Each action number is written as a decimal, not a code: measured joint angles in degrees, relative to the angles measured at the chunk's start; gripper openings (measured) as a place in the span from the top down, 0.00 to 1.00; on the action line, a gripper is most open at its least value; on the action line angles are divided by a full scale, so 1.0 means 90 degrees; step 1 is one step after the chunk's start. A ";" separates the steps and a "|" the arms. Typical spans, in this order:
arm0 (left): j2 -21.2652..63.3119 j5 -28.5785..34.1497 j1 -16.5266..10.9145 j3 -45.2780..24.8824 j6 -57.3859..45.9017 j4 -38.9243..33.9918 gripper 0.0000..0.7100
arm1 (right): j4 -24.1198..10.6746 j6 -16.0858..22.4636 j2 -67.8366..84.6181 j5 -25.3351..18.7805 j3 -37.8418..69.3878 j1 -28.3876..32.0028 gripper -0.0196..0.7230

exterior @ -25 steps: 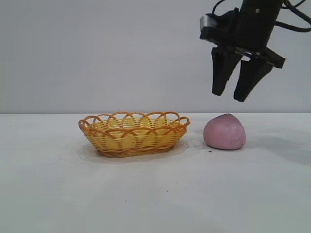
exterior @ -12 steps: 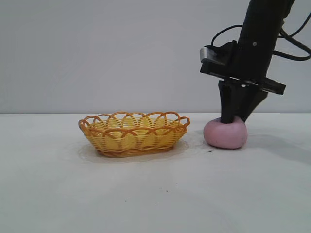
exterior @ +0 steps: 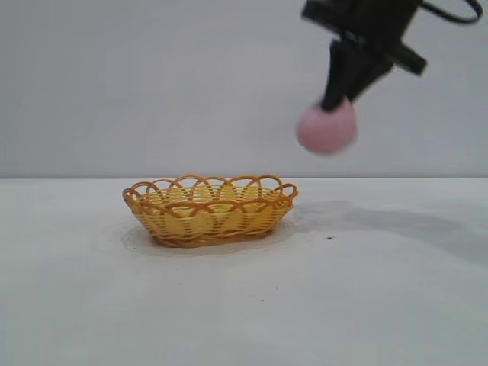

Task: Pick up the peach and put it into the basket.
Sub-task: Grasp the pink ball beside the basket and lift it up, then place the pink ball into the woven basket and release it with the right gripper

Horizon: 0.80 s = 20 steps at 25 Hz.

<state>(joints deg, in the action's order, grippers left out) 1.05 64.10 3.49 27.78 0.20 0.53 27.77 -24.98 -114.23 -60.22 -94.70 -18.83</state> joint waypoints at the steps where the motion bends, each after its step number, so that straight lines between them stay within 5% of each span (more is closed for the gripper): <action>1: 0.0000 0.0000 0.0000 0.0000 0.0000 0.0000 0.46 | 0.0010 -0.0023 0.0000 0.0055 0.0000 -0.0140 0.97; 9: 0.0000 0.0000 0.0000 0.0000 0.0000 0.0000 0.46 | 0.0024 -0.0154 -0.0337 0.0934 0.0000 -0.1371 0.97; 20: 0.0000 0.0000 0.0000 0.0000 0.0000 0.0000 0.46 | -0.0053 -0.0070 -0.1213 0.1358 0.0000 -0.1428 0.97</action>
<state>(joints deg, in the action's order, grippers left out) 1.05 64.10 3.49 27.78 0.20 0.53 27.29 -25.61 -125.15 -47.99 -94.70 -31.68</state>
